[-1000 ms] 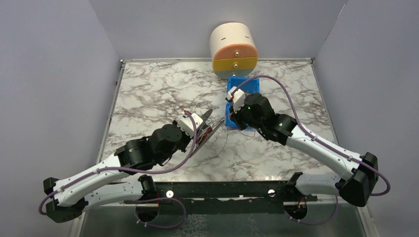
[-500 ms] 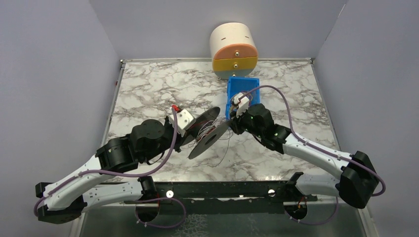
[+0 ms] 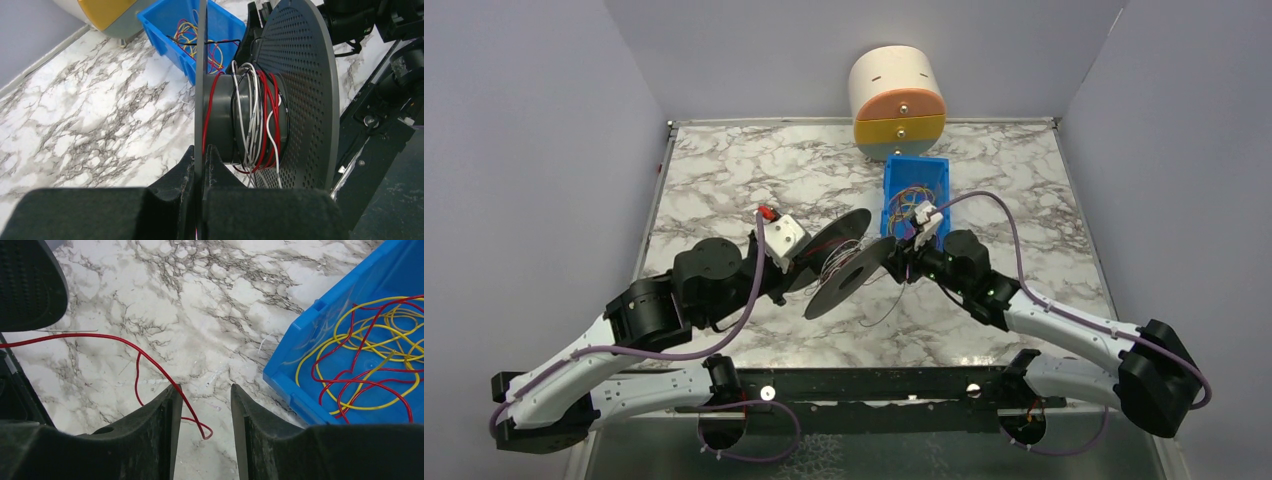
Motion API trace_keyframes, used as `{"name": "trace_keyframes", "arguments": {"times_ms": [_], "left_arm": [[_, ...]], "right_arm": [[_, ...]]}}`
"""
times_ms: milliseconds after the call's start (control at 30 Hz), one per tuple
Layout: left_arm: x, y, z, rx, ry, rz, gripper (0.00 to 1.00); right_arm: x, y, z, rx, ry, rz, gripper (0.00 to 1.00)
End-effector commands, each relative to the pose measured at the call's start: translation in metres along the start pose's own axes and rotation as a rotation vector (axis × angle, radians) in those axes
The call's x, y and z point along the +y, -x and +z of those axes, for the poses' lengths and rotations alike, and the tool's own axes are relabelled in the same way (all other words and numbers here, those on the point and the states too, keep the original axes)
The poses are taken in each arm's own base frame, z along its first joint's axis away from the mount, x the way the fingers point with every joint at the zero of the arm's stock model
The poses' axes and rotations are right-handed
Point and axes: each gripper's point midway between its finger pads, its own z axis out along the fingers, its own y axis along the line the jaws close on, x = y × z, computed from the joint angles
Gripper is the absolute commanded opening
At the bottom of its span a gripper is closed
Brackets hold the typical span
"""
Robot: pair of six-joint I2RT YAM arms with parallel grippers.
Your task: Wrap the cables
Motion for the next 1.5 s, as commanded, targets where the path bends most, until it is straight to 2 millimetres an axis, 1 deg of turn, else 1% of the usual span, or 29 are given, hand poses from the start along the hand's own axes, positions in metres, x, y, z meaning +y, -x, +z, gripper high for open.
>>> {"name": "trace_keyframes", "arguments": {"times_ms": [0,100,300,500,667,867,1000,1200,1300,1467], "left_arm": [[0.006,0.053,-0.019,-0.185,0.014,-0.092,0.0],[0.003,0.064,-0.023,-0.224,-0.006,-0.116,0.0],[0.007,0.079,-0.031,-0.272,0.001,-0.156,0.0],[0.011,0.085,-0.032,-0.306,0.023,-0.182,0.0],[0.015,0.09,-0.032,-0.328,0.047,-0.203,0.0],[0.021,0.095,-0.033,-0.358,0.08,-0.224,0.0],[0.022,0.094,-0.031,-0.356,0.09,-0.222,0.0],[0.02,0.095,-0.028,-0.357,0.08,-0.221,0.0],[0.018,0.097,-0.027,-0.365,0.071,-0.226,0.0],[0.019,0.098,-0.027,-0.379,0.075,-0.234,0.0]], "right_arm": [[0.005,0.01,-0.001,-0.075,0.031,0.037,0.46],[0.007,0.006,-0.001,-0.081,0.043,0.063,0.46],[0.006,0.001,-0.003,-0.101,0.037,0.11,0.49],[0.007,0.008,-0.004,-0.158,0.033,0.193,0.5],[0.018,0.017,-0.007,-0.199,0.088,0.261,0.5],[0.025,0.019,-0.016,-0.212,0.12,0.382,0.5],[0.026,0.027,-0.024,-0.237,0.114,0.473,0.5],[0.027,0.048,-0.032,-0.283,0.112,0.641,0.51],[0.024,0.054,-0.031,-0.286,0.09,0.758,0.52],[0.026,0.06,-0.026,-0.281,0.095,0.89,0.55]]}}
